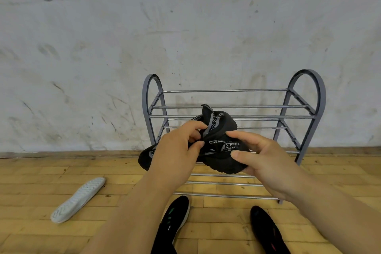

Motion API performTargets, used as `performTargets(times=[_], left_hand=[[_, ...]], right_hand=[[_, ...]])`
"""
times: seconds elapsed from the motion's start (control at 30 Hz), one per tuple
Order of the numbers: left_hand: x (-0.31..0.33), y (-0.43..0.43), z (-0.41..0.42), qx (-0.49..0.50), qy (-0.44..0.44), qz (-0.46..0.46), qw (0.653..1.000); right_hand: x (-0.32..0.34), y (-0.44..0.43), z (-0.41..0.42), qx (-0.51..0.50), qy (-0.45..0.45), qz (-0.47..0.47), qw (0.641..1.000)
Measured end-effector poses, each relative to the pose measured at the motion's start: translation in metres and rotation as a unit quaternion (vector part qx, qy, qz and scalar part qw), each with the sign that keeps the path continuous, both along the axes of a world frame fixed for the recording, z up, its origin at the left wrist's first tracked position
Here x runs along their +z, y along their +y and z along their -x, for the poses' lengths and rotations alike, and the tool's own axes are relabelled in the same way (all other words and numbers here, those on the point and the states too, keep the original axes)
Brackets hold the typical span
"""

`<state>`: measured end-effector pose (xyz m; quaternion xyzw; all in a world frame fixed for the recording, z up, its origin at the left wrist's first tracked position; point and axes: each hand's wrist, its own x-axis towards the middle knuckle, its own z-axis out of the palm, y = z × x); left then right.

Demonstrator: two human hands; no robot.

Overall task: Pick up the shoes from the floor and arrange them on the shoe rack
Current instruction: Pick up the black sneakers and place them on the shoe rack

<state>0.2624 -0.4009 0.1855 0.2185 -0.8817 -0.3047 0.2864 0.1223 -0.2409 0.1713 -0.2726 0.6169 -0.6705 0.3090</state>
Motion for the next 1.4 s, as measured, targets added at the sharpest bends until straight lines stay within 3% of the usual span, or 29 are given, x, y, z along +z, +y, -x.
performTargets(times=[0.27,0.5,0.67,0.77,0.93,1.07,1.2,1.4], left_hand=[[-0.008,-0.001,0.010,-0.017,-0.011,-0.003,1.000],[-0.017,-0.008,0.003,-0.070,-0.037,-0.066,0.995],[-0.029,0.004,0.011,-0.149,-0.101,-0.115,0.977],[-0.042,0.004,0.024,-0.196,-0.183,-0.038,0.963],[-0.076,0.005,0.060,-0.273,-0.302,0.115,0.906],[-0.133,0.005,0.093,-0.329,-0.323,0.179,0.869],[-0.197,0.018,0.117,-0.375,-0.310,0.233,0.842],[-0.288,0.032,0.144,-0.418,-0.228,0.222,0.851]], right_hand=[[0.003,0.008,0.000,0.013,0.015,-0.056,0.998],[-0.003,0.042,0.056,0.018,-0.026,-0.206,0.978],[-0.041,0.060,0.090,-0.014,-0.018,-0.296,0.955],[-0.066,0.071,0.111,-0.005,-0.033,-0.339,0.940],[-0.107,0.112,0.142,0.022,-0.046,-0.397,0.917],[-0.153,0.135,0.159,-0.023,-0.107,-0.381,0.918],[-0.224,0.137,0.164,-0.126,-0.211,-0.276,0.929],[-0.313,0.117,0.174,-0.242,-0.314,-0.102,0.913]])
